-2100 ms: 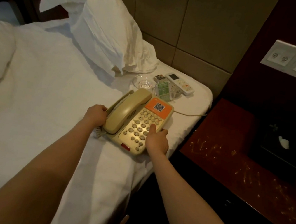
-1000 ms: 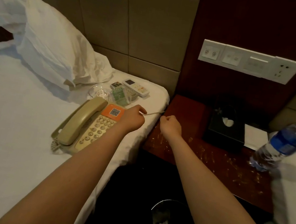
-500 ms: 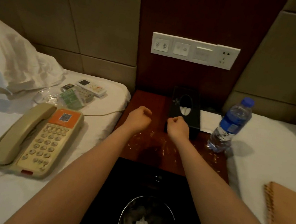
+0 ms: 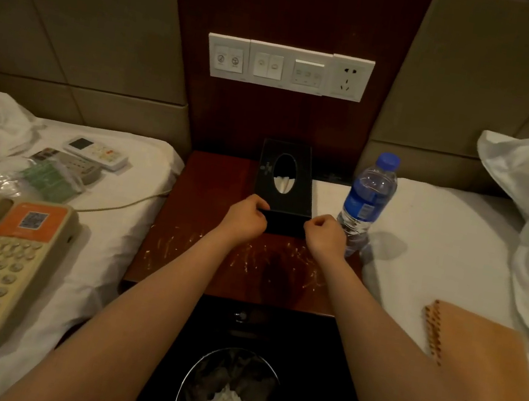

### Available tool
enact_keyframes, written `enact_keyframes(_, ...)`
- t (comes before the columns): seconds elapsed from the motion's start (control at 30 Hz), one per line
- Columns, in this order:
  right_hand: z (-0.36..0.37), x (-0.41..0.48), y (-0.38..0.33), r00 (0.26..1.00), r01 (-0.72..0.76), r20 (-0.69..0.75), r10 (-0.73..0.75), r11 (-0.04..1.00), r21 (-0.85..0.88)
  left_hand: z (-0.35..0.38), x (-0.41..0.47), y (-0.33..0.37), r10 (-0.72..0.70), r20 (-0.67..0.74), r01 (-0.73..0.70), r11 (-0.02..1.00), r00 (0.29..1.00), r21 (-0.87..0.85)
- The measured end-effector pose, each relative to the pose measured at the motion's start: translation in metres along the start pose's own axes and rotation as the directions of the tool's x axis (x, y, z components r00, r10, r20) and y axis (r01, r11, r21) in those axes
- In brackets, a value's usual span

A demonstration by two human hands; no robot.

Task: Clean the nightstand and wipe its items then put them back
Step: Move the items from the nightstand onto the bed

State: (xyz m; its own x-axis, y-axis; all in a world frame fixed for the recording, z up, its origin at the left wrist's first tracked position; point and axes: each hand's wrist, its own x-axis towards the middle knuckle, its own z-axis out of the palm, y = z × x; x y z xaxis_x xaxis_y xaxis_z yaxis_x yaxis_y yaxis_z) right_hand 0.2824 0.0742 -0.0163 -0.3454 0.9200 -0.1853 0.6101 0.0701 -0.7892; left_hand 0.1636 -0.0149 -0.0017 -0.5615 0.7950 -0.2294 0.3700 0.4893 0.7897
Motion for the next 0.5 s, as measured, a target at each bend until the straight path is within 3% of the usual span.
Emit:
enact_keyframes(0.23, -0.019, 0.003, 0.04, 0.951, -0.306, -0.055, 0.305, 0.952, -0.007, 0.02, 0.021, 0.009, 0.043, 0.027, -0.046, 0.992, 0.999, 0.121)
enact_keyframes(0.5, -0.032, 0.027, 0.047, 0.936, -0.226, -0.253, 0.245, 0.969, 0.103, 0.042, 0.042, 0.024, 0.061, 0.047, -0.068, 0.981, 0.997, 0.183)
